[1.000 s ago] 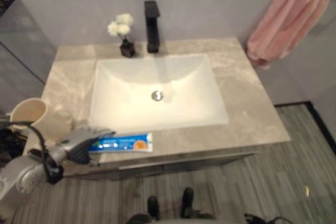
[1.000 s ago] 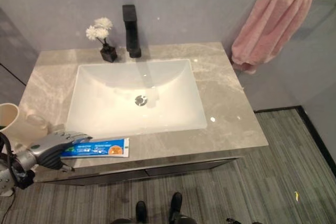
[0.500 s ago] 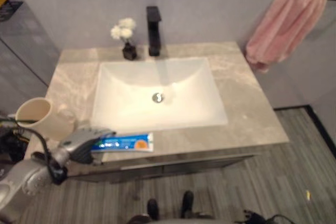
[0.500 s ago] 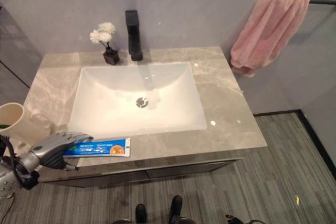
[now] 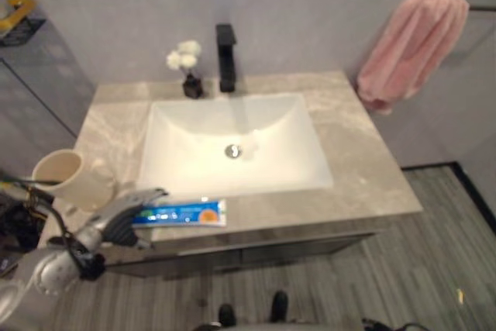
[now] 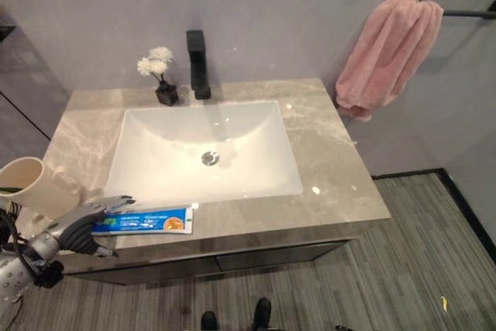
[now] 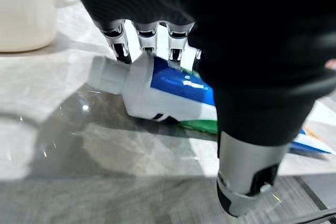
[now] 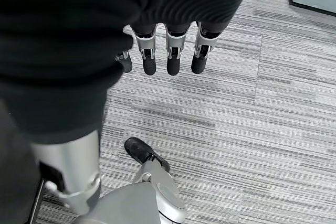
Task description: Put brush and paste in cup on sink, flatten towel.
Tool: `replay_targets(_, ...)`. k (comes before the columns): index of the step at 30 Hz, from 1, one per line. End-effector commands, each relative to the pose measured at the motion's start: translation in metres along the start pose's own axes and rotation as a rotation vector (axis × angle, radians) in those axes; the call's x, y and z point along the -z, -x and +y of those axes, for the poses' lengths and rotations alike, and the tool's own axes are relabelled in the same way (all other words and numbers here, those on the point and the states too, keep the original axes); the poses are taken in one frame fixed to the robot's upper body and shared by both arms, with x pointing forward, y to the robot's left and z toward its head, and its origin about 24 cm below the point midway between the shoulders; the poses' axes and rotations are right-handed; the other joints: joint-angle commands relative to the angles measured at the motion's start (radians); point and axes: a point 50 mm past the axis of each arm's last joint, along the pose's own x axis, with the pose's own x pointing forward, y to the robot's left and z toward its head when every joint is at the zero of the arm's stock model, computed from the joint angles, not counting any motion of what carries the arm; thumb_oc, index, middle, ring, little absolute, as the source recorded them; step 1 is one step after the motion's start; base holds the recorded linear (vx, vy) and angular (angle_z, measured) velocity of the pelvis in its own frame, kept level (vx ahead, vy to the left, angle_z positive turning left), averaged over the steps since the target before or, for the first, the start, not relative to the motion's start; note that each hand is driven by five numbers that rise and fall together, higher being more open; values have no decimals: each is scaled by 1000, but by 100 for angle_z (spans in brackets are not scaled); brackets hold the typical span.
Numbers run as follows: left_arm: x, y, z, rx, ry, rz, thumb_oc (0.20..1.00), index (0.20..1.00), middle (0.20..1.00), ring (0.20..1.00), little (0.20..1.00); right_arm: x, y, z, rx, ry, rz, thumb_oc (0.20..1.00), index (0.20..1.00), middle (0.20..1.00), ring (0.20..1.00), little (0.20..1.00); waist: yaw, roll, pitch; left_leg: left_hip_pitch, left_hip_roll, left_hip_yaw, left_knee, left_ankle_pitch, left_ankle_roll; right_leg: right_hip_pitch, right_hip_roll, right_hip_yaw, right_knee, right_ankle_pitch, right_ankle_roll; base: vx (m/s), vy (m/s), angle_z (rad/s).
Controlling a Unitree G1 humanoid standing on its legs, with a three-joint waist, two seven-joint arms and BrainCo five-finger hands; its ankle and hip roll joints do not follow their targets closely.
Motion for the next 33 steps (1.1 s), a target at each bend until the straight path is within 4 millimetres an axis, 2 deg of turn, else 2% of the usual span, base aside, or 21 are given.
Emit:
replay_targets(1, -1, 1, 13, -47, 33, -10, 1000, 1000, 1000, 1000, 1000, 2, -1, -1, -5, 8, 28, 1000, 1000, 1000, 1000, 1000, -17, -26, 11, -8, 30, -50, 12, -79, 3, 29, -109, -42, 6, -30, 122, 0, 0, 0)
replay_targets(7, 1, 2, 13, -49, 63, -1, 1000, 1000, 1000, 1000, 1000, 7, 0, 0, -10, 8, 43, 1000, 1000, 1000, 1000, 1000, -21, -21, 12, -15, 28, -49, 12, -76, 4, 20, -111, -39, 6, -26, 121, 0, 0, 0)
replay_targets(8, 2, 2, 13, -48, 63, 3, 900, 900, 900, 900, 900, 8, 0, 0, -11, 9, 47, 1000, 1000, 1000, 1000, 1000, -22, -20, 13, -16, 27, -48, 12, -75, 4, 20, -111, -39, 6, -26, 121, 0, 0, 0)
replay_targets(9, 2, 2, 13, -49, 62, 5, 611, 611, 611, 611, 611, 8, 0, 0, -10, 11, 47, 1000, 1000, 1000, 1000, 1000, -23, -20, 12, -17, 27, -48, 12, -75, 4, 18, -110, -38, 6, -26, 122, 0, 0, 0)
replay_targets(10, 3, 1, 13, -48, 57, 7, 545, 545, 545, 545, 545, 8, 0, 0, -10, 10, 46, 1000, 1000, 1000, 1000, 1000, -24, -19, 13, -19, 26, -49, 12, -75, 4, 17, -110, -39, 6, -26, 122, 0, 0, 0)
replay_targets(11, 3, 1, 13, -48, 42, 12, 200, 200, 200, 200, 200, 7, 0, 0, -9, 6, 41, 1000, 1000, 1000, 1000, 1000, -24, -18, 15, -22, 25, -50, 12, -74, 4, 15, -110, -39, 6, -26, 121, 0, 0, 0)
replay_targets(16, -4, -1, 20, -24, -121, -18, 200, 200, 200, 200, 200, 4, 0, -2, -3, 8, 20, 1000, 1000, 1000, 1000, 1000, -27, -17, 19, -35, 24, -49, 12, -70, 4, 0, -111, -36, 6, -21, 123, 0, 0, 0)
replay_targets(21, -5, -3, 15, 21, -203, -34, 200, 200, 200, 200, 200, 3, 1, -4, 11, 12, 10, 1000, 1000, 1000, 1000, 1000, -29, -19, 21, -49, 23, -49, 12, -68, 3, -13, -111, -34, 6, -19, 125, 0, -1, -1)
replay_targets(23, -2, -4, 6, 49, -209, -25, 200, 200, 200, 200, 200, 2, 1, -6, 27, 2, 6, 1000, 1000, 1000, 1000, 1000, -30, -21, 22, -51, 24, -47, 12, -66, 3, -16, -111, -33, 6, -19, 126, 0, 0, 0)
replay_targets(27, -2, -4, 2, 36, -206, -23, 200, 200, 200, 200, 200, -1, 1, -9, 58, -44, -16, 1000, 1000, 1000, 1000, 1000, -31, -21, 17, -47, 27, -44, 12, -69, 2, -13, -109, -29, 6, -23, 125, 0, 0, 0)
replay_targets(31, -11, -6, 9, -69, -159, -66, 200, 200, 200, 200, 200, -5, 2, -19, 133, -234, -62, 1000, 1000, 1000, 1000, 1000, -41, -26, 5, -26, 34, -41, 12, -75, 0, 9, -105, -29, 6, -34, 122, 0, 0, 0)
replay_targets(33, -19, -8, 16, -142, -140, -104, 200, 200, 200, 200, 200, -10, 4, -29, 184, -225, -85, 1000, 1000, 1000, 1000, 1000, -43, -28, 0, -15, 37, -40, 12, -78, -2, 22, -102, -31, 6, -41, 119, 0, 0, 0)
